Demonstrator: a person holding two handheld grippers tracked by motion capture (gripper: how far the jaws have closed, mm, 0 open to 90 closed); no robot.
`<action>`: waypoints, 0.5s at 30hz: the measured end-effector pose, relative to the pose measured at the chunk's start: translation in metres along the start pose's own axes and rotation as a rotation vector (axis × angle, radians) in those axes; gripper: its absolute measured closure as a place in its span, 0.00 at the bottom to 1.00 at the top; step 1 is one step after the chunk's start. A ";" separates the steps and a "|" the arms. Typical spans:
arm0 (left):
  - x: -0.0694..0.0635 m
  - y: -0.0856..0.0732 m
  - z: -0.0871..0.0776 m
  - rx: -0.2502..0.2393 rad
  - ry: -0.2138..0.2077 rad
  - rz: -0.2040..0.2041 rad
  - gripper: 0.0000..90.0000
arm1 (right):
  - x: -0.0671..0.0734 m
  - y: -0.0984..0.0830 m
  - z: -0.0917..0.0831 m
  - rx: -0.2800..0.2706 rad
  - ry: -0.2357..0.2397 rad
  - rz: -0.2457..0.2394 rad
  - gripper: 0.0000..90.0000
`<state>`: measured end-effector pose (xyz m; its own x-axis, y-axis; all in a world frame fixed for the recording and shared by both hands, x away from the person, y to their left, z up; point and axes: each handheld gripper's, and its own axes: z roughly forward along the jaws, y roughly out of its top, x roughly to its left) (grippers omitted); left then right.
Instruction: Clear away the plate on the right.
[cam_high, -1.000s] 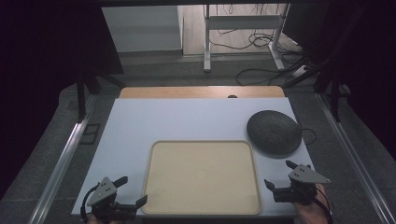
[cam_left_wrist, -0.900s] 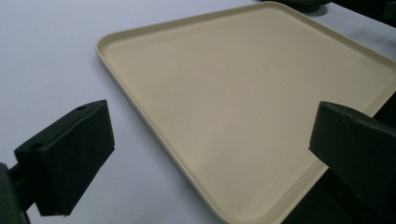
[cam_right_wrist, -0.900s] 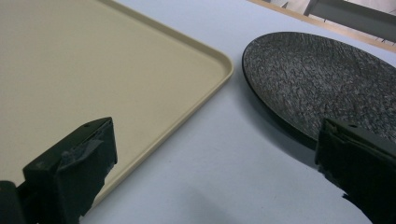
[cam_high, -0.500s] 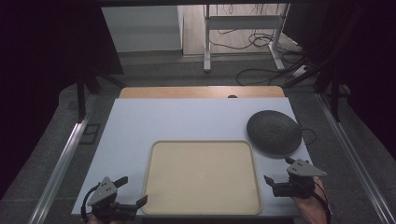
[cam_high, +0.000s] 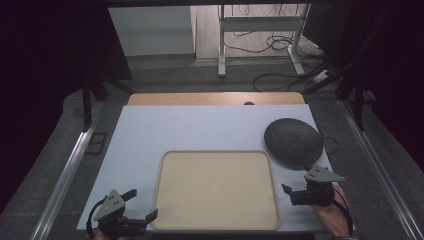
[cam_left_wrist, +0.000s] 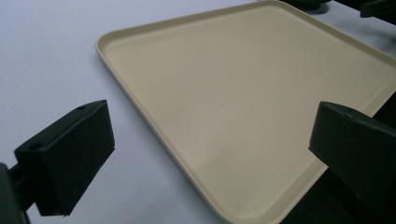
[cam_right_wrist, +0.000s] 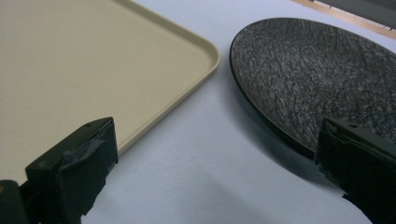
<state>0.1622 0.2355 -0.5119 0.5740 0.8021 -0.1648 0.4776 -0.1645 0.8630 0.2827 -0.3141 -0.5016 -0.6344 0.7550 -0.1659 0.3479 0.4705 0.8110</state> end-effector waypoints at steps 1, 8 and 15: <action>0.000 0.000 0.000 0.000 0.000 0.000 0.00 | 0.000 0.000 0.001 0.005 -0.001 -0.003 0.00; 0.000 0.000 0.000 -0.001 0.002 0.000 0.00 | -0.003 0.005 0.005 0.018 -0.018 0.004 0.00; -0.001 0.000 0.000 0.002 0.002 0.002 0.00 | -0.009 0.005 0.011 0.034 -0.043 0.018 0.00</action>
<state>0.1616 0.2351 -0.5119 0.5737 0.8028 -0.1624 0.4777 -0.1669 0.8625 0.2974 -0.3141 -0.5021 -0.5980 0.7820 -0.1756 0.3830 0.4713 0.7945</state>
